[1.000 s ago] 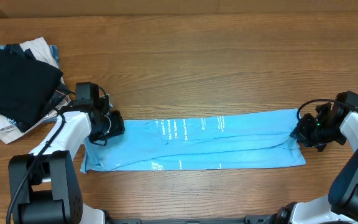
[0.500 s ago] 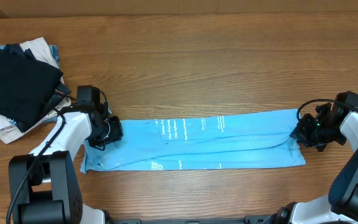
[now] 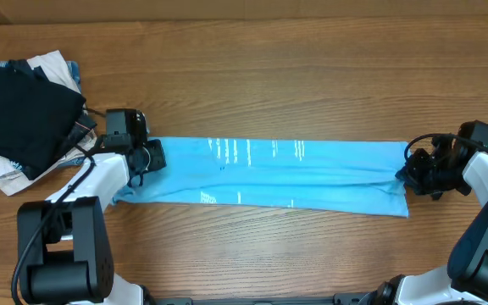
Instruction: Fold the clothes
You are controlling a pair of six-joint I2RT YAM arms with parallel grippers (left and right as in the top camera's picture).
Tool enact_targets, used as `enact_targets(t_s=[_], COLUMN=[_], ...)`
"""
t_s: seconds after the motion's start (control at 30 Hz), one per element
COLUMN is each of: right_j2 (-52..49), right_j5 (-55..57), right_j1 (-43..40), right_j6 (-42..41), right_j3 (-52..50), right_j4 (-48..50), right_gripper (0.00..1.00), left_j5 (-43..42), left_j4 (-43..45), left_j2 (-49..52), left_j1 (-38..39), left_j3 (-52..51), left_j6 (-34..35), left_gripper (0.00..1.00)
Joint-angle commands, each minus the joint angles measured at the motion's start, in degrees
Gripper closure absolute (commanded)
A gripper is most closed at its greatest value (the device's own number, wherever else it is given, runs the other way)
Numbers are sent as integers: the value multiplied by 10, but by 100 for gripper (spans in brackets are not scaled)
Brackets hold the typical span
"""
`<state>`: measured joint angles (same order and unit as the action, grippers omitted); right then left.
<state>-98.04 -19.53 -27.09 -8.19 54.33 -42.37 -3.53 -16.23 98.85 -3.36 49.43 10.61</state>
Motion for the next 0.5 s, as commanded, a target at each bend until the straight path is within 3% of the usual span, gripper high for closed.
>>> enact_targets(t_s=[0.0,0.33,0.47], right_j2=[-2,-3,-3], right_j5=[14,15,36], right_j1=[0,38,44], right_j6=[-8,-10,-10], right_j3=[14,14,14], right_j4=[27,98,108], right_gripper=[96,96,96], left_j5=[49,-35,-40], left_j4=[20,68,21], left_j2=[28,28,26], left_j1=[-3,-3,-3], left_j3=[1,37,80], left_j6=[-14,-14,-27], left_gripper=[75,73,61])
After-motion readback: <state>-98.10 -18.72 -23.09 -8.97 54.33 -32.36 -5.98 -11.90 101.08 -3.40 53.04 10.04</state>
